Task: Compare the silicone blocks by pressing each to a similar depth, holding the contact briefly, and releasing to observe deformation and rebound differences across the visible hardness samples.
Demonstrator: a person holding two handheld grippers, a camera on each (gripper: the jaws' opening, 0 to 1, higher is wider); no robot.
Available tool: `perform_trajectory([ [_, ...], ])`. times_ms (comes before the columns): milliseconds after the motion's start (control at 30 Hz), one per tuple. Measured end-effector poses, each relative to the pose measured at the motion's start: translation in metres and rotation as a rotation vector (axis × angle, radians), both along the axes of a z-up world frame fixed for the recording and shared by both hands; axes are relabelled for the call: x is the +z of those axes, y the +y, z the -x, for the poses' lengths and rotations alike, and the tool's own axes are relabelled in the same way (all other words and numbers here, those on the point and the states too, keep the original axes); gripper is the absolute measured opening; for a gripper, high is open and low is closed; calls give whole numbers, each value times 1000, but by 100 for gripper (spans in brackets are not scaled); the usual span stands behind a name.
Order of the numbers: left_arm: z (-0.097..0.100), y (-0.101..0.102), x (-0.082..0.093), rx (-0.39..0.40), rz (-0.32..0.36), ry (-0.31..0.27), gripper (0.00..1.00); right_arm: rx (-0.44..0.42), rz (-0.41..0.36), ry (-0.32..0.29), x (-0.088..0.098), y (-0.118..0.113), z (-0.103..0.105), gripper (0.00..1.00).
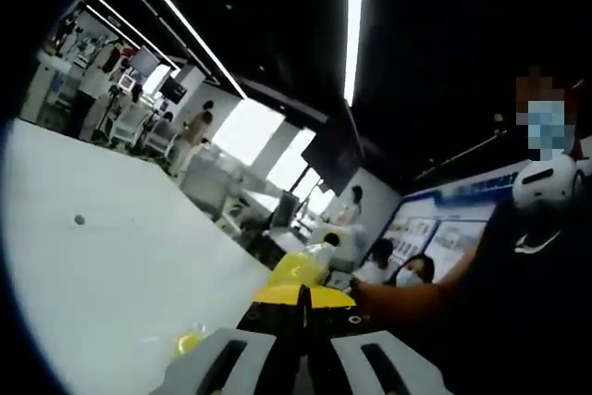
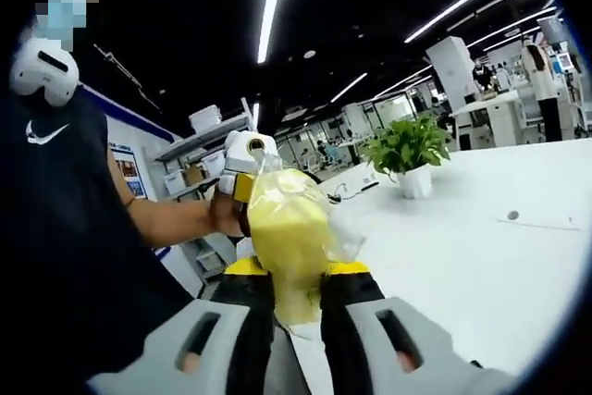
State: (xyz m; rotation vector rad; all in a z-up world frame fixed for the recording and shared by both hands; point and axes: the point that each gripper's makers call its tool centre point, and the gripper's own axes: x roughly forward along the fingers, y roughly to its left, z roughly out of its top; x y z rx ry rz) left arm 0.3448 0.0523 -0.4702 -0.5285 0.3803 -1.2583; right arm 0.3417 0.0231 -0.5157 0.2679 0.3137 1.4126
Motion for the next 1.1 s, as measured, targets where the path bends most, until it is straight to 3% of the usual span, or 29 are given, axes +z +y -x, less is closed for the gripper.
perform_trajectory([
  [100,1,0,0,-3,-11,-18,0,10,4,20,1,0,1,10],
  [133,0,1,0,-7,-23,-79,0,12,1,20,1,0,2,9],
  [200,4,0,0,-18,-50,-133,0,17,6,11,1,0,2,7],
  [300,4,0,-1,-10,-55,-126,0,28,13,47,0,0,4,5],
  [400,5,-1,-2,-16,-71,-134,0,24,21,36,-1,-1,4,4],
  [467,4,-1,-4,-24,-110,-208,0,23,33,46,-3,-1,5,3],
  [533,6,-2,-5,-38,-158,-348,0,17,40,49,-4,-2,4,3],
  [567,7,-3,-4,-35,-159,-357,0,17,40,50,-3,-2,5,3],
  [633,7,-3,-4,-32,-148,-314,0,18,40,52,-3,-2,5,2],
  [967,8,-4,-12,-23,-208,-339,0,17,74,59,-8,-2,7,1],
  [1100,7,-2,-16,-16,-212,-261,0,18,84,61,-11,-1,8,1],
])
